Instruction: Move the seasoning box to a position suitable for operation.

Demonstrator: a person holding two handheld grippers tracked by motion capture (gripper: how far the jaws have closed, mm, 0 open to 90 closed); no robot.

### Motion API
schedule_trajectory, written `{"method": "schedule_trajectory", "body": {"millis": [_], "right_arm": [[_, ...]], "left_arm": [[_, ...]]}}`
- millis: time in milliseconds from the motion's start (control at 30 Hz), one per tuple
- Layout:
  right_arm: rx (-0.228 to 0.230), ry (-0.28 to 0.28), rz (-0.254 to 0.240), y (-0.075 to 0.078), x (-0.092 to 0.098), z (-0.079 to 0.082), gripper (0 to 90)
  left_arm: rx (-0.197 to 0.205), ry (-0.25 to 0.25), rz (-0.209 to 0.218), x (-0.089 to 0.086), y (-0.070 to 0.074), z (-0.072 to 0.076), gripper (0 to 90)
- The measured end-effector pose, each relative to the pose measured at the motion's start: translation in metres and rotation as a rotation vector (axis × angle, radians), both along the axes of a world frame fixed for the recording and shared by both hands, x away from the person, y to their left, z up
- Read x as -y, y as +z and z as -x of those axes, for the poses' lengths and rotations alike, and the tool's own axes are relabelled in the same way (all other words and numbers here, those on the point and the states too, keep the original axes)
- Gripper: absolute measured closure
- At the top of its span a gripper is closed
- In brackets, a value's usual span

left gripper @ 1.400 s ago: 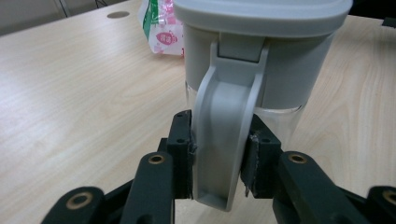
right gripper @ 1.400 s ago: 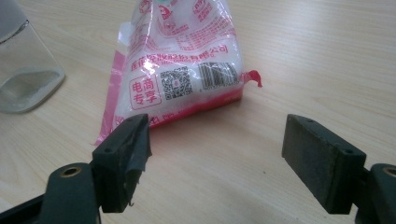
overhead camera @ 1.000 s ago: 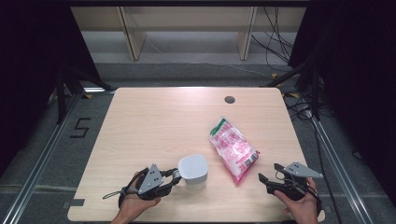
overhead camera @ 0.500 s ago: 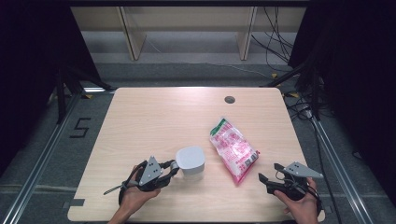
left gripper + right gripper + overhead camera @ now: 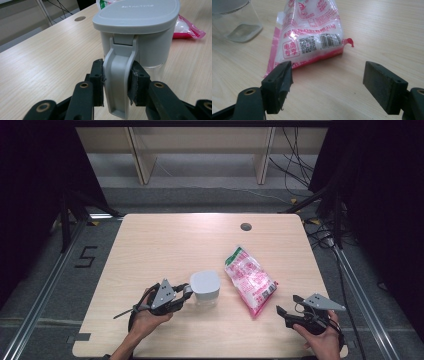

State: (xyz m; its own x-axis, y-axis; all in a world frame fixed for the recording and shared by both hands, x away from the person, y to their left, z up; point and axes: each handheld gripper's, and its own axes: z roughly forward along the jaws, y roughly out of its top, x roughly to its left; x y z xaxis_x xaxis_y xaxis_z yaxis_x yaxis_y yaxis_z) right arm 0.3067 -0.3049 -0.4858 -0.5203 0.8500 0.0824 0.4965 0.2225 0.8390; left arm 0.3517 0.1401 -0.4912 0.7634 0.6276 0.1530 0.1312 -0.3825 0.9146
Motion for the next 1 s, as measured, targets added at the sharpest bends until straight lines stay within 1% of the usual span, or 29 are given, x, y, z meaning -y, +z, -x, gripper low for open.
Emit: {"method": "schedule_trajectory", "body": {"millis": [33, 67, 100, 133, 167, 200, 267, 300, 333, 367, 400, 433, 467, 533, 567, 600, 633, 667, 700, 733, 767, 867, 900, 967, 1000], "right_arm": [[-0.021, -0.018, -0.015, 0.000, -0.002, 0.002, 24.6], [-0.023, -0.018, -0.016, 0.000, -0.002, 0.002, 24.6], [-0.016, -0.018, -0.020, 0.000, -0.003, 0.002, 24.6], [0.009, -0.004, -0.002, 0.000, -0.001, 0.000, 24.6], [0.009, -0.004, -0.002, 0.000, -0.001, 0.000, 24.6], [0.008, -0.004, -0.005, 0.000, -0.002, 0.000, 24.6], [0.008, -0.004, -0.005, 0.000, -0.002, 0.000, 24.6], [-0.010, -0.012, -0.021, 0.000, -0.003, 0.001, 24.6], [-0.013, -0.013, -0.021, 0.000, -0.003, 0.002, 24.6], [0.002, -0.012, -0.005, 0.000, -0.003, 0.000, 24.6], [0.013, -0.001, 0.002, -0.001, -0.002, 0.000, 24.6], [0.013, -0.001, 0.002, -0.001, -0.002, 0.000, 24.6], [0.001, -0.005, -0.009, 0.000, -0.003, 0.001, 24.6], [0.007, -0.002, -0.004, 0.000, -0.002, 0.001, 24.6], [0.002, -0.004, -0.010, 0.000, -0.002, 0.001, 24.6], [0.007, -0.005, -0.001, -0.001, -0.002, 0.000, 24.6], [0.011, 0.000, 0.001, -0.001, -0.002, 0.000, 24.6], [-0.016, -0.005, -0.008, 0.000, -0.003, 0.001, 24.6], [0.004, 0.014, 0.003, 0.000, -0.001, -0.001, 24.6], [0.011, 0.013, 0.000, -0.001, -0.002, -0.001, 24.6], [0.012, 0.014, 0.000, -0.001, -0.002, -0.001, 24.6], [0.011, 0.013, 0.001, -0.001, -0.002, -0.001, 24.6], [0.011, 0.013, 0.001, -0.001, -0.002, -0.001, 24.6], [0.011, 0.013, 0.001, -0.001, -0.002, -0.001, 24.6], [0.012, 0.013, 0.000, -0.001, -0.002, -0.001, 24.6]], "left_arm": [[0.005, -0.004, -0.014, -0.001, 0.001, -0.002, 67.8], [0.005, -0.004, -0.014, -0.001, 0.001, -0.002, 67.8], [-0.001, -0.005, -0.004, 0.000, 0.000, -0.004, 67.8], [-0.001, -0.005, -0.004, 0.000, 0.000, -0.004, 67.8], [-0.002, -0.007, -0.014, -0.001, 0.001, -0.005, 67.8], [-0.005, -0.003, -0.010, 0.000, 0.000, -0.006, 67.8], [-0.003, 0.000, -0.018, 0.000, 0.001, -0.008, 67.8], [-0.004, 0.000, -0.014, 0.002, 0.000, -0.010, 67.8], [-0.006, -0.002, -0.015, 0.003, 0.000, -0.012, 67.8], [-0.007, -0.002, -0.016, 0.003, -0.001, -0.012, 67.8], [-0.010, -0.003, -0.013, 0.004, -0.001, -0.014, 67.8], [-0.010, -0.003, -0.013, 0.004, -0.001, -0.014, 67.8], [-0.019, -0.012, -0.014, 0.004, -0.002, -0.018, 67.8], [-0.027, -0.020, -0.013, 0.004, -0.002, -0.021, 67.8], [-0.028, -0.024, -0.022, 0.003, -0.002, -0.022, 67.8], [-0.033, -0.027, -0.016, 0.003, -0.002, -0.022, 67.8], [-0.027, -0.031, -0.019, 0.002, -0.002, -0.024, 67.8], [-0.027, -0.026, -0.019, 0.002, -0.002, -0.025, 67.7], [-0.030, -0.022, -0.017, 0.002, -0.003, -0.026, 67.7], [-0.026, -0.018, -0.019, 0.002, -0.003, -0.027, 67.7], [-0.030, -0.017, -0.020, 0.002, -0.003, -0.028, 67.7], [-0.018, -0.021, -0.030, 0.002, -0.002, -0.029, 67.9], [-0.026, -0.014, -0.017, 0.004, -0.003, -0.029, 68.0], [-0.024, -0.017, -0.021, 0.005, -0.003, -0.029, 67.9], [-0.025, -0.019, -0.015, 0.005, -0.003, -0.030, 68.0]]}}
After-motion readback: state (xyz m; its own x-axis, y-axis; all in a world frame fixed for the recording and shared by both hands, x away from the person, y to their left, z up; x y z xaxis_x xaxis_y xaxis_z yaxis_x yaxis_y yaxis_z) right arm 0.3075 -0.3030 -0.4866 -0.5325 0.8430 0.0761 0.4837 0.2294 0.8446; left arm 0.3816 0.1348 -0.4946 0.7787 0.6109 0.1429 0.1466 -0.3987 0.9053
